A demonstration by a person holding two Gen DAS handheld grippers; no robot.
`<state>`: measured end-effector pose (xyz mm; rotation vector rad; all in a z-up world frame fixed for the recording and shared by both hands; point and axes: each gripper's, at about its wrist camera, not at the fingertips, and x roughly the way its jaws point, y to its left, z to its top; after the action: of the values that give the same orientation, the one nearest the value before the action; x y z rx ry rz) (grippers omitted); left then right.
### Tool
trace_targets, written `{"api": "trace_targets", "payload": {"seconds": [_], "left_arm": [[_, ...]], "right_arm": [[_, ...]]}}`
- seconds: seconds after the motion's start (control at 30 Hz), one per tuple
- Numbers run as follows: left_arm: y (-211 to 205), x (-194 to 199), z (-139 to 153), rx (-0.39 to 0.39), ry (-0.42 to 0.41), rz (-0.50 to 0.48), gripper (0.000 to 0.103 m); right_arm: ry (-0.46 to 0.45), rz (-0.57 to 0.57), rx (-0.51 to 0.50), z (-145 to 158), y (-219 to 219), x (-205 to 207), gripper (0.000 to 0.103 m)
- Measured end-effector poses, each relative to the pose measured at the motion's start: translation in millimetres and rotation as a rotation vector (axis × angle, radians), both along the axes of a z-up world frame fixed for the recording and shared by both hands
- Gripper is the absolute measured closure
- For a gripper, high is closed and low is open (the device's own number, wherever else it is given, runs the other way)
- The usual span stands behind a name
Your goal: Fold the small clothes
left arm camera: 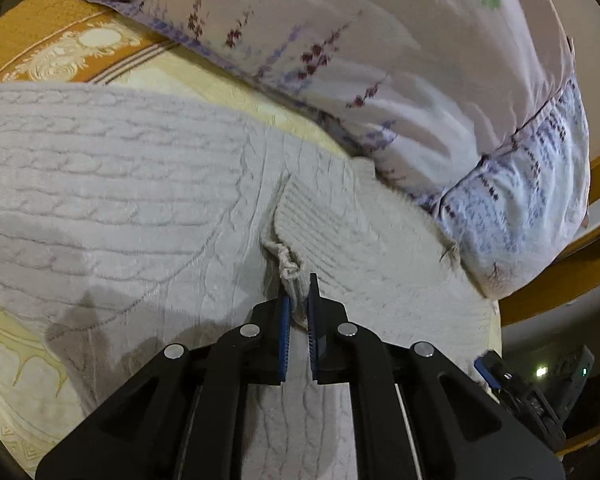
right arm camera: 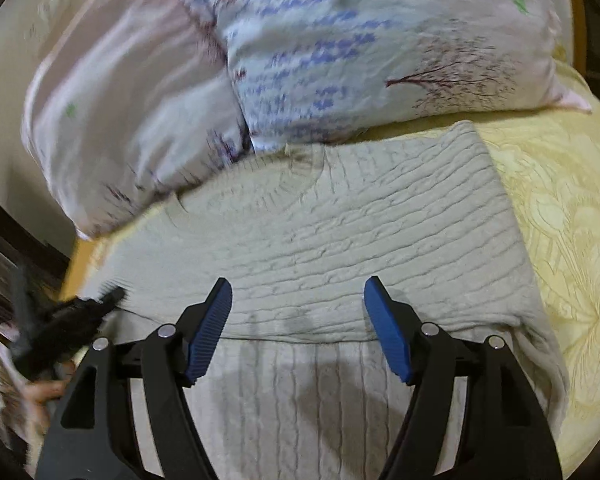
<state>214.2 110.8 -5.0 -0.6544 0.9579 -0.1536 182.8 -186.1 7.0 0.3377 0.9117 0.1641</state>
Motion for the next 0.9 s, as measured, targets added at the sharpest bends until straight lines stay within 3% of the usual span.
{"api": "trace_targets", "payload": {"seconds": [0.17,0.2,0.23,0.3,0.33,0.53,0.6,0.73,0.9], "left_arm": [[10.8,-12.1,9.6,-0.031,-0.011,-0.024,0.093],[21.6,-21.4,15.7,-0.048,-0.028,-0.027,0.088],[28.0,-28.3,19.4,-0.054,-0.036,-0.025,0.081],[56.7,-52.9,28.6,-0.057,-0.065,0.029,0.042],[72.8,-65.1,32.4,-0.048,-0.079,0.073,0.04],[188.4,-126.4,25.5,-0.051,-0.016,0.384,0.041],[219.3,-141.0,17.9,-0.086,0.01,0.474,0.043],[248.4,-149.7,8.1,-0.126,0.018,0.577,0.045],[272.6,-141.8,0.8,-0.186,-0.013,0.66,0.056]], "right_arm": [[0.026,0.041,-0.15,-13.5,27.6,5.0,0.024],[0.026,0.045,-0.158,-13.8,29.2,4.5,0.021],[0.025,0.047,-0.164,-14.3,30.6,3.9,0.02],[0.027,0.051,-0.162,-14.3,31.3,3.6,0.019],[0.027,0.054,-0.158,-14.1,31.1,3.3,0.018],[0.023,0.058,-0.143,-14.8,31.3,3.1,0.016],[0.021,0.058,-0.146,-14.6,32.2,2.7,0.015],[0.02,0.052,-0.146,-15.3,34.7,2.8,0.014],[0.024,0.048,-0.125,-14.6,33.2,2.2,0.014]]}}
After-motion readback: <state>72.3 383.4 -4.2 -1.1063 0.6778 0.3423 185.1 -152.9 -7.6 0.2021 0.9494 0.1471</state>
